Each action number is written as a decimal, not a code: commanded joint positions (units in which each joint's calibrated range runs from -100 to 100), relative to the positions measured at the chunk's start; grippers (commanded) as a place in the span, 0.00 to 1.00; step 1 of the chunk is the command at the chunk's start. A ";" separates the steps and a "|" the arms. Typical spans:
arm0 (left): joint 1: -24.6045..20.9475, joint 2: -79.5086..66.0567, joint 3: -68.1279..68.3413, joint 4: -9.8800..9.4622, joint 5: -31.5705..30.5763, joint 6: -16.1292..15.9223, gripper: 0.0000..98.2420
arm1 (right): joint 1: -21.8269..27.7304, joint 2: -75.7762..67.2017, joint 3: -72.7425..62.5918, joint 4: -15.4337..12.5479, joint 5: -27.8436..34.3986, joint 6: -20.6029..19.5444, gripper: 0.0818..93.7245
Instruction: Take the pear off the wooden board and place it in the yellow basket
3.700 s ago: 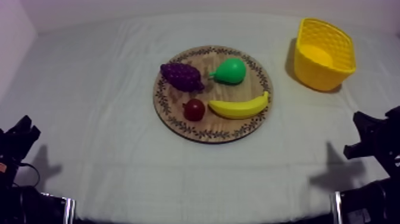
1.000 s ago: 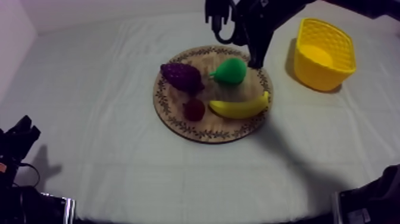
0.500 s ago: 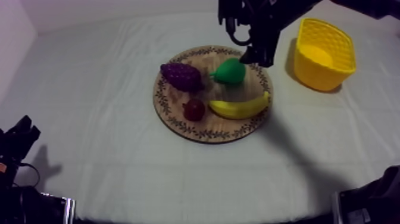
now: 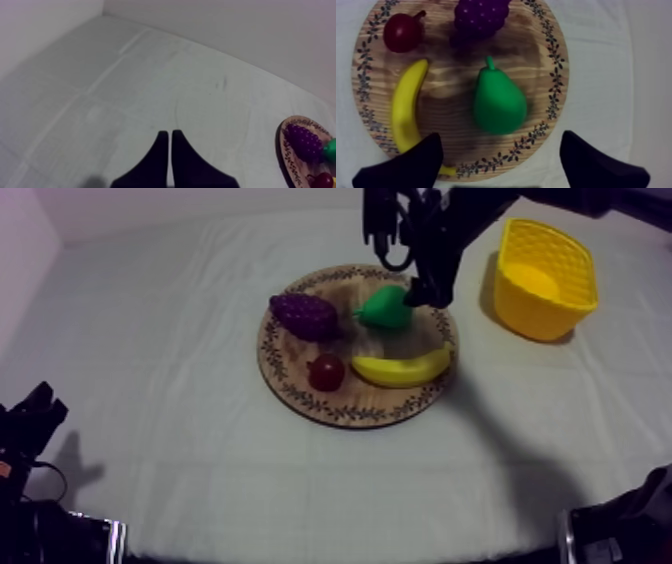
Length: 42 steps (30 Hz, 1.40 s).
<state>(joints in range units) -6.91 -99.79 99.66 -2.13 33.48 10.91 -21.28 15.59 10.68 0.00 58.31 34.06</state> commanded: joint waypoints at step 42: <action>-0.01 -0.04 0.00 0.01 -0.01 0.01 0.00 | 1.51 7.47 -1.23 0.12 -2.52 -2.04 0.49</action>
<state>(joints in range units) -6.91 -99.79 99.66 -2.13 33.48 10.91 -19.98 28.25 6.89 0.00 54.85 31.75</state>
